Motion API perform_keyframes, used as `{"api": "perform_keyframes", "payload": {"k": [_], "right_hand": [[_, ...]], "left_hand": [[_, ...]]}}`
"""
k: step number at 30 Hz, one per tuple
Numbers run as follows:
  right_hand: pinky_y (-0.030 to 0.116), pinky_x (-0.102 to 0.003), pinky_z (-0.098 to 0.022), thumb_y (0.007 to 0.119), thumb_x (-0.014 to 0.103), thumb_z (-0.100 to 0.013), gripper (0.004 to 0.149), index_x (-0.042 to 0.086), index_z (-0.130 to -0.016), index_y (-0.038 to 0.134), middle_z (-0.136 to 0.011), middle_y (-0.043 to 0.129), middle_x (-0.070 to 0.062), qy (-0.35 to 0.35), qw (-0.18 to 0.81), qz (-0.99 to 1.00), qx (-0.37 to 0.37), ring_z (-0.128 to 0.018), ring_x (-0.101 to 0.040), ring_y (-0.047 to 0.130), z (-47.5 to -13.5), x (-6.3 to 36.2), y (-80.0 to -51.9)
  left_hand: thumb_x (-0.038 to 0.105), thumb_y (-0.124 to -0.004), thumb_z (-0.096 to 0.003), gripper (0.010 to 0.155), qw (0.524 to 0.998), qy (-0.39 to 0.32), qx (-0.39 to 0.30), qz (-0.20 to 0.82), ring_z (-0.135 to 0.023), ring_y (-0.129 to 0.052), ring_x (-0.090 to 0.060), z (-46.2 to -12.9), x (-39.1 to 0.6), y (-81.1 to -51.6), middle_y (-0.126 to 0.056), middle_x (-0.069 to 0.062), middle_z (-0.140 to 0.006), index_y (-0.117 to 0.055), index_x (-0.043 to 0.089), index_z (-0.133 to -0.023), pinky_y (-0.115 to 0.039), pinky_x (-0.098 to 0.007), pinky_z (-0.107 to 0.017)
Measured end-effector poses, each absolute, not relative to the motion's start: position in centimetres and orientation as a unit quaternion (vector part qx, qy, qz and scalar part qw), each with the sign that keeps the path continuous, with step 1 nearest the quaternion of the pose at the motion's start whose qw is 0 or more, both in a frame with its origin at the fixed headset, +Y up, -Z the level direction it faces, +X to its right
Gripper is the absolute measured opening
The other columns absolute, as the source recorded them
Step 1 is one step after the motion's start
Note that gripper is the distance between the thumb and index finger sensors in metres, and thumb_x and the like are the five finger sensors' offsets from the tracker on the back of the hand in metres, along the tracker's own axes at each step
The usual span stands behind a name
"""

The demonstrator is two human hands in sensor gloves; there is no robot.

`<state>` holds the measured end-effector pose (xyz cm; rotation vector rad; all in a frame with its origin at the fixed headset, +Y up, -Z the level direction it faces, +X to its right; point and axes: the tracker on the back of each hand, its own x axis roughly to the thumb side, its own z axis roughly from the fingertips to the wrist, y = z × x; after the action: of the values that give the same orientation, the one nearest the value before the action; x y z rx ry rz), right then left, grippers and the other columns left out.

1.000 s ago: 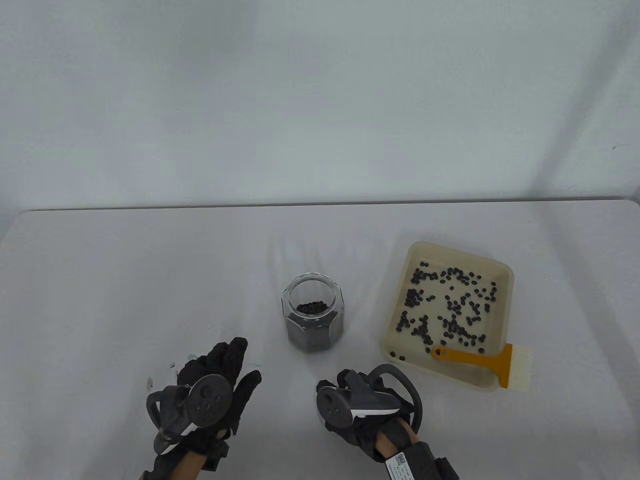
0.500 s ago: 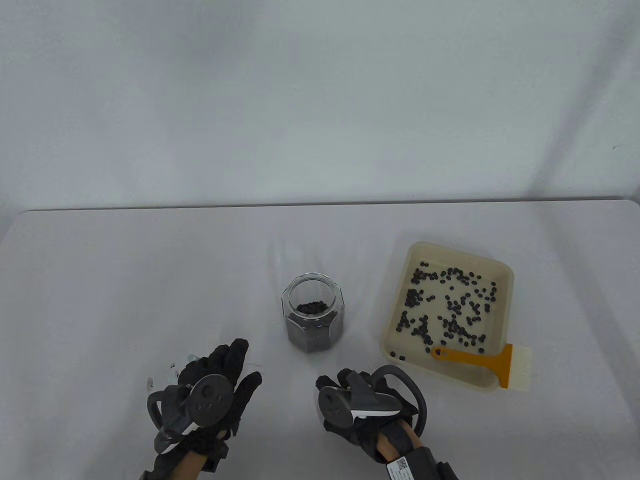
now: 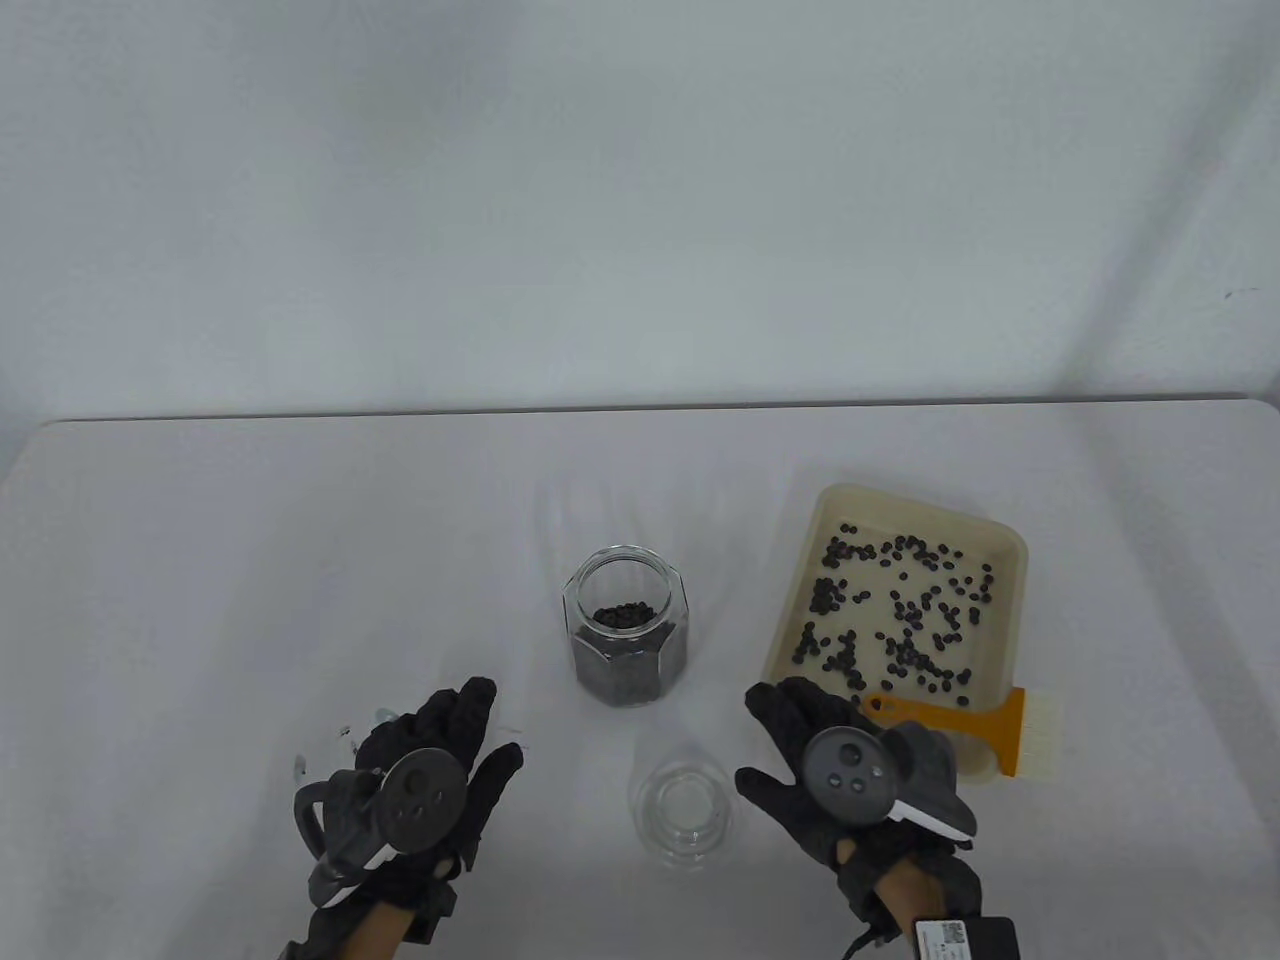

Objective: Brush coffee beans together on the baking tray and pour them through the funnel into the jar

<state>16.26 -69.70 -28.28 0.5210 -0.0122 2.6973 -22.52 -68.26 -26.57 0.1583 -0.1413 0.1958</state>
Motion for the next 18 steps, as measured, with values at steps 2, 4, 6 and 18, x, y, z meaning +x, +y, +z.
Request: {"api": "perform_keyframes", "payload": {"k": [2,4,6,18], "right_hand": [[0.059,-0.072,-0.059,0.067,0.061,-0.048,0.074,0.024,-0.107,0.04,-0.109,0.048,-0.024,-0.02,0.224,0.96,0.168,-0.094,-0.05,0.062,-28.1,18.1,-69.8],[0.059,-0.072,-0.058,0.066,0.061,-0.049,0.073,0.024,-0.107,0.042,-0.109,0.05,-0.024,-0.037,0.248,0.956,0.153,-0.094,-0.05,0.063,-27.9,19.7,-70.1],[0.06,-0.072,-0.058,0.067,0.061,-0.049,0.072,0.023,-0.107,0.045,-0.108,0.052,-0.025,-0.041,0.283,0.948,0.141,-0.093,-0.05,0.064,-27.9,20.7,-70.6],[0.059,-0.072,-0.058,0.066,0.06,-0.049,0.072,0.021,-0.107,0.046,-0.108,0.052,-0.026,-0.038,0.322,0.934,0.147,-0.092,-0.052,0.064,-27.6,20.6,-70.6]], "left_hand": [[0.068,-0.065,-0.0446,0.072,0.99,-0.07,0.08,0.095,-0.084,-0.092,-0.026,-26.6,-22.5,-68.2,-0.075,-0.007,-0.104,-0.057,0.032,-0.107,-0.069,-0.059,-0.067],[0.068,-0.065,-0.0446,0.072,0.99,-0.069,0.081,0.095,-0.084,-0.092,-0.026,-26.6,-22.5,-68.3,-0.074,-0.007,-0.104,-0.056,0.032,-0.107,-0.069,-0.059,-0.068],[0.068,-0.065,-0.0445,0.072,0.99,-0.069,0.081,0.093,-0.084,-0.091,-0.026,-26.6,-22.5,-68.3,-0.074,-0.007,-0.105,-0.057,0.032,-0.107,-0.069,-0.059,-0.067],[0.067,-0.066,-0.0444,0.071,0.99,-0.083,0.09,0.073,-0.086,-0.09,-0.027,-26.3,-22.0,-68.1,-0.072,-0.007,-0.106,-0.059,0.032,-0.106,-0.069,-0.059,-0.067]]}}
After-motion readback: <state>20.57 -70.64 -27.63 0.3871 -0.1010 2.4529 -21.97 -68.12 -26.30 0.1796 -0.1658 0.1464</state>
